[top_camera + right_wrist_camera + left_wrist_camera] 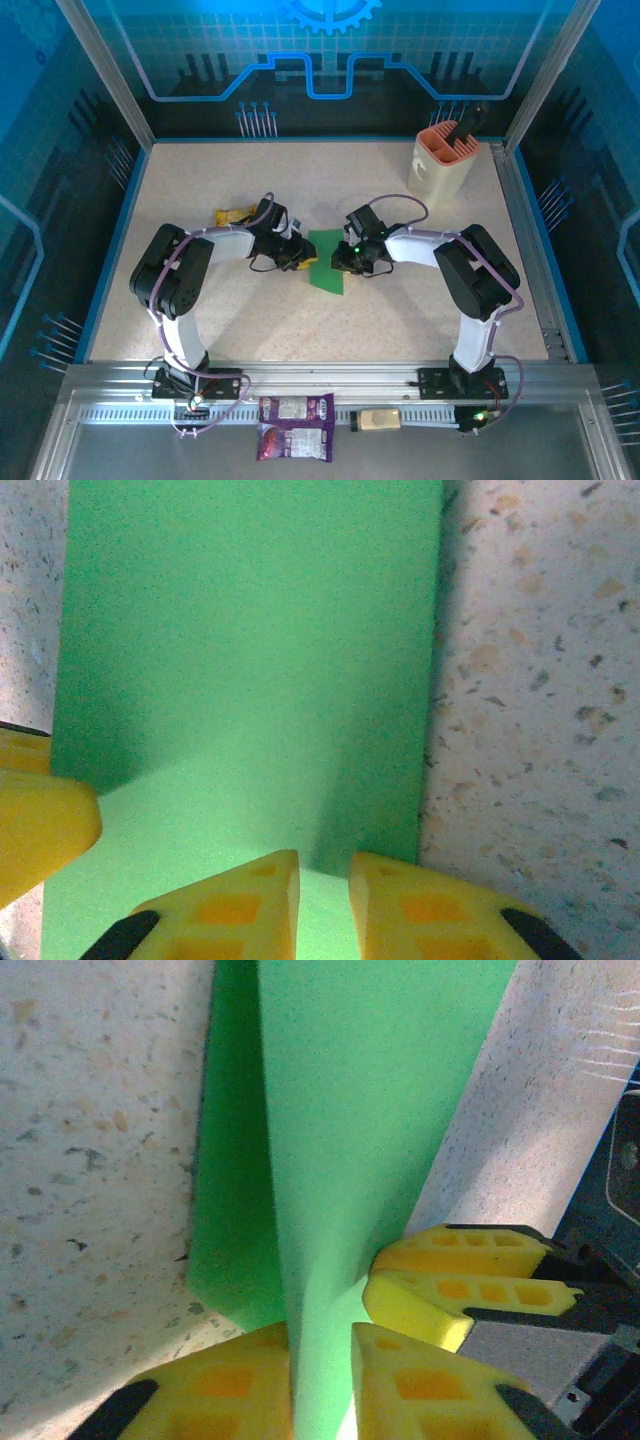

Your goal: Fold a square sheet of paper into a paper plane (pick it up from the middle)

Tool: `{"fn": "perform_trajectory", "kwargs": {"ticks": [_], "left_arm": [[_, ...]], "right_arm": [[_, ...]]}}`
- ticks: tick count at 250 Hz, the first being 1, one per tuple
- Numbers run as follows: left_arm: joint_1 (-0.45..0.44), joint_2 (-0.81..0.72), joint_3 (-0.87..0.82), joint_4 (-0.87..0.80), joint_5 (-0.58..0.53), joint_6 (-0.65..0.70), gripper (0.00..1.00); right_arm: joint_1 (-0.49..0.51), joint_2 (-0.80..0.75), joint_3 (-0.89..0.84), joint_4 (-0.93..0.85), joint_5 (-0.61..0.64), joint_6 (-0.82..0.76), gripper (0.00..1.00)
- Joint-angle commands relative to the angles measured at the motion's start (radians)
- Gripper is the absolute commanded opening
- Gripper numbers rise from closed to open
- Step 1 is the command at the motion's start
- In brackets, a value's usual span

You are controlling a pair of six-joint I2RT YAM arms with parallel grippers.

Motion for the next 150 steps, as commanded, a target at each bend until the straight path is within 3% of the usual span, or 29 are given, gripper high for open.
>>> {"fn": "perform_trajectory", "kwargs": {"ticks": [1,62,84,150], "left_arm": [[0.010,0.010,0.023,-0.043,-0.006,0.023,0.16],[0.011,-0.038,0.004,-0.038,-0.034,-0.018,0.00],[0.009,-0.057,-0.006,-0.018,-0.035,-0.054,0.00],[0.007,-0.073,-0.017,0.030,-0.014,-0.153,0.00]], "right_arm": [[-0.017,-0.016,-0.014,-0.001,0.017,-0.041,0.25],[-0.014,-0.139,0.012,0.080,0.015,-0.203,0.36],[0.000,-0.204,-0.011,0.128,0.003,-0.302,0.47],[0.106,-0.302,-0.089,0.145,0.199,-0.520,0.70]]}}
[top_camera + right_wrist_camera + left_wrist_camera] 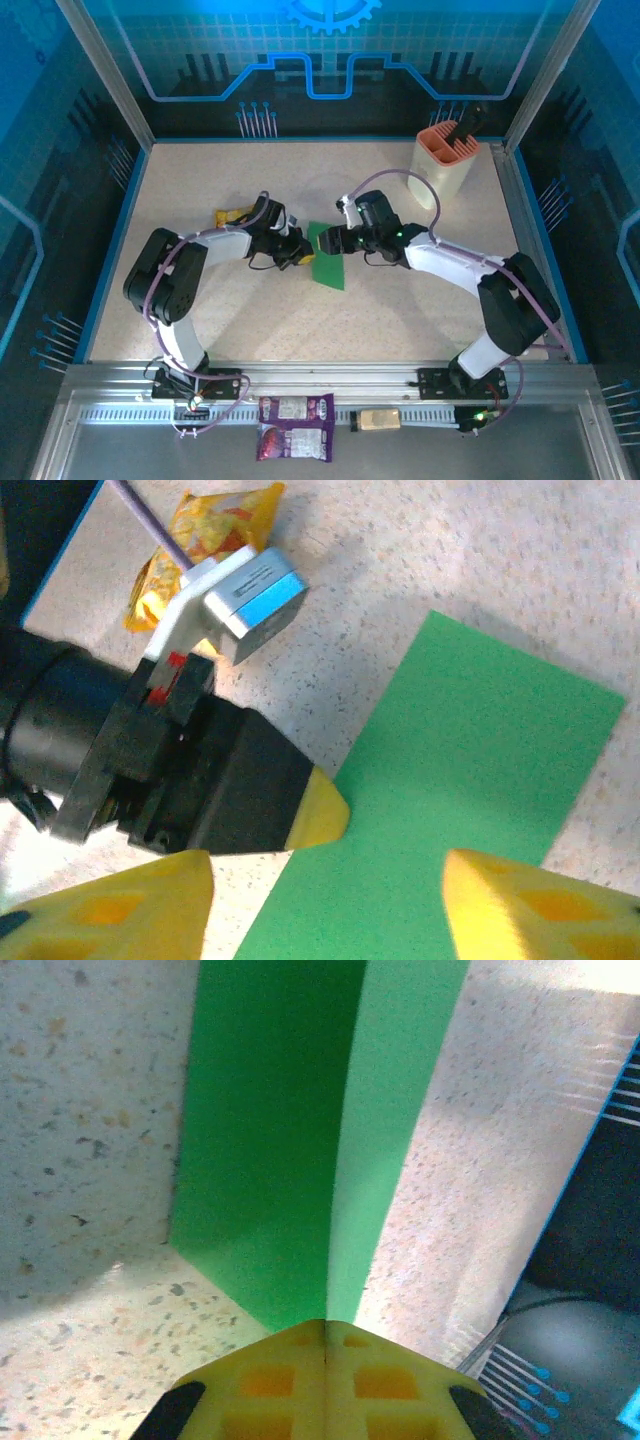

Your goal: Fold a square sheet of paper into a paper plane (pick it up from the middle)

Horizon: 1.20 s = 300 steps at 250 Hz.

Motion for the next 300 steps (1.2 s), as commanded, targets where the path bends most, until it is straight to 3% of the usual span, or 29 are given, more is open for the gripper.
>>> {"fn": "perform_trajectory", "kwargs": {"ticks": [1,49,110,168,300], "left_arm": [[0.007,-0.022,-0.011,0.019,0.015,-0.061,0.00],[0.005,-0.014,0.010,-0.021,0.016,-0.067,0.00],[0.004,-0.001,0.021,-0.040,0.012,-0.069,0.00],[0.004,0.006,0.028,-0.051,0.013,-0.066,0.00],[0.004,0.023,0.026,-0.041,0.017,-0.068,0.00]], "right_arm": [[0.059,-0.011,-0.040,-0.004,0.116,-0.157,0.70],[0.193,0.018,-0.038,-0.044,0.292,-0.337,0.71],[0.279,0.105,-0.004,-0.069,0.387,-0.400,0.70],[0.294,0.126,-0.034,-0.031,0.444,-0.418,0.68],[0.277,-0.006,-0.137,0.011,0.424,-0.445,0.45]]}}
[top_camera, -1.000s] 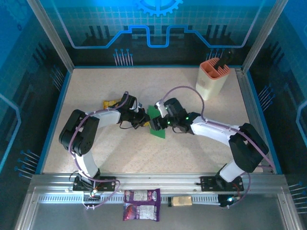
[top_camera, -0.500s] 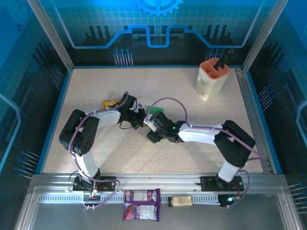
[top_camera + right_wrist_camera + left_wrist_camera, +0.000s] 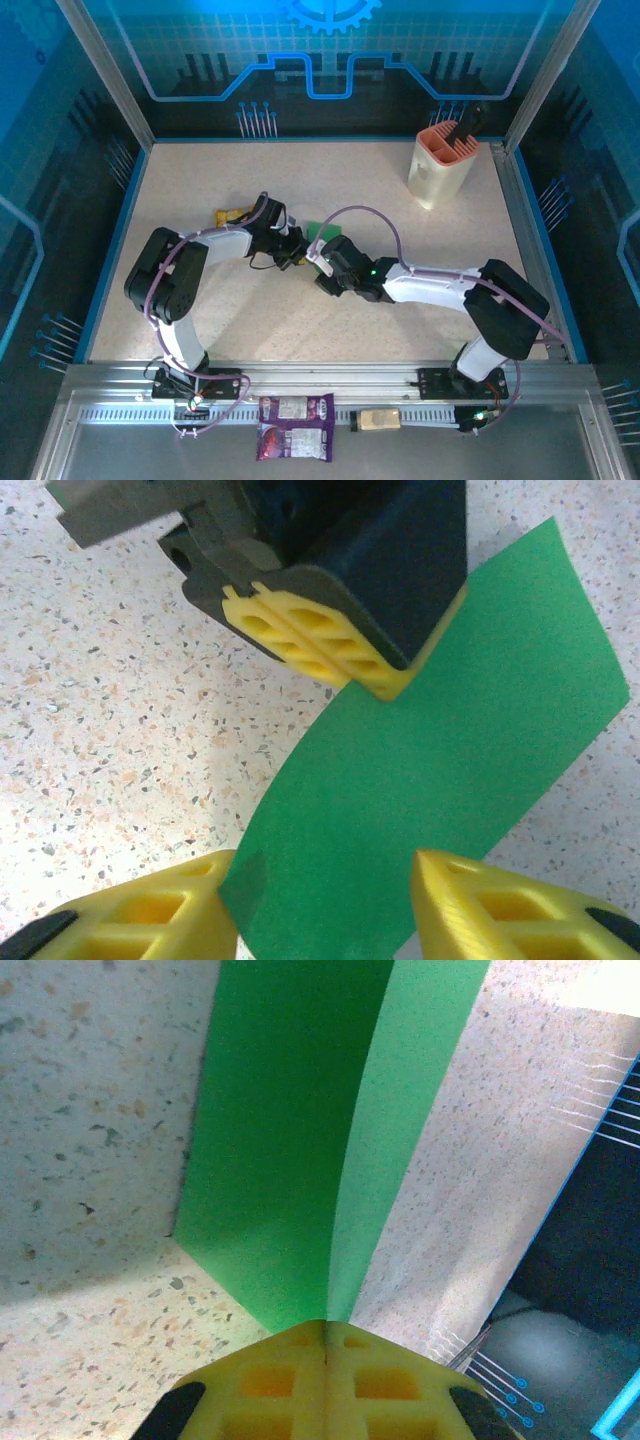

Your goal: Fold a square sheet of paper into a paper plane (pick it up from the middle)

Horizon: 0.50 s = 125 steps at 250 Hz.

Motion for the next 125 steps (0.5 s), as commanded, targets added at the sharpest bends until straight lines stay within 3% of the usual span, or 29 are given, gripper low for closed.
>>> {"fn": "perform_trajectory", "kwargs": {"ticks": [1,125], "left_arm": [[0.004,0.011,0.015,-0.022,0.016,-0.015,0.00],[0.004,-0.007,0.002,-0.022,0.014,-0.018,0.00]], "right_arm": [[-0.006,-0.025,-0.024,0.025,-0.007,-0.006,0.45],[-0.030,0.017,-0.019,0.045,-0.115,0.018,0.22]]}}
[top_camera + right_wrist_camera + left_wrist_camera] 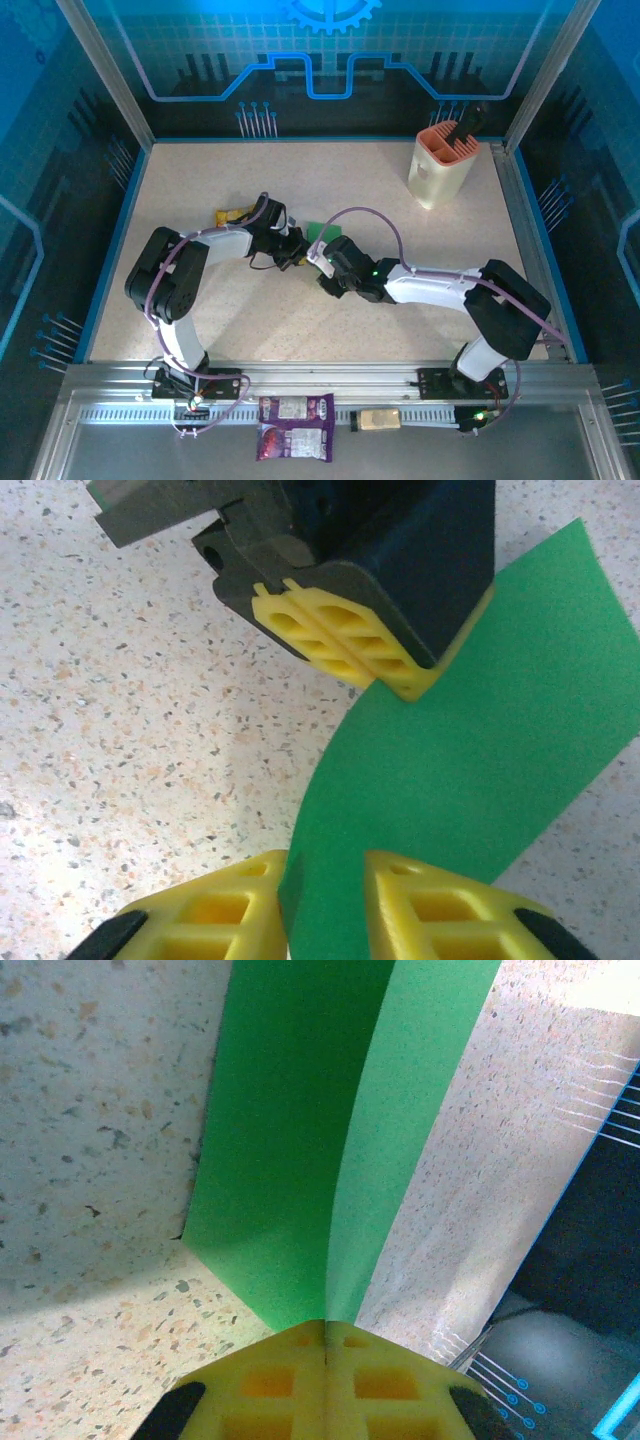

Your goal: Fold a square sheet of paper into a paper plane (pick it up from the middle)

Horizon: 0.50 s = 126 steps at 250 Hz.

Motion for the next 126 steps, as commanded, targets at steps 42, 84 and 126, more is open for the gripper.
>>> {"fn": "perform_trajectory", "kwargs": {"ticks": [42,84,126], "left_arm": [[0.009,-0.038,-0.001,-0.041,-0.004,-0.012,0.16],[0.049,-0.116,0.008,-0.154,-0.092,0.059,0.37],[0.065,-0.178,0.050,-0.183,-0.073,0.141,0.48]], "right_arm": [[-0.043,0.010,-0.007,0.031,-0.141,0.045,0.07],[-0.093,-0.026,-0.030,0.037,-0.272,0.080,0.00],[-0.149,-0.052,-0.048,0.037,-0.449,0.111,0.00]]}}
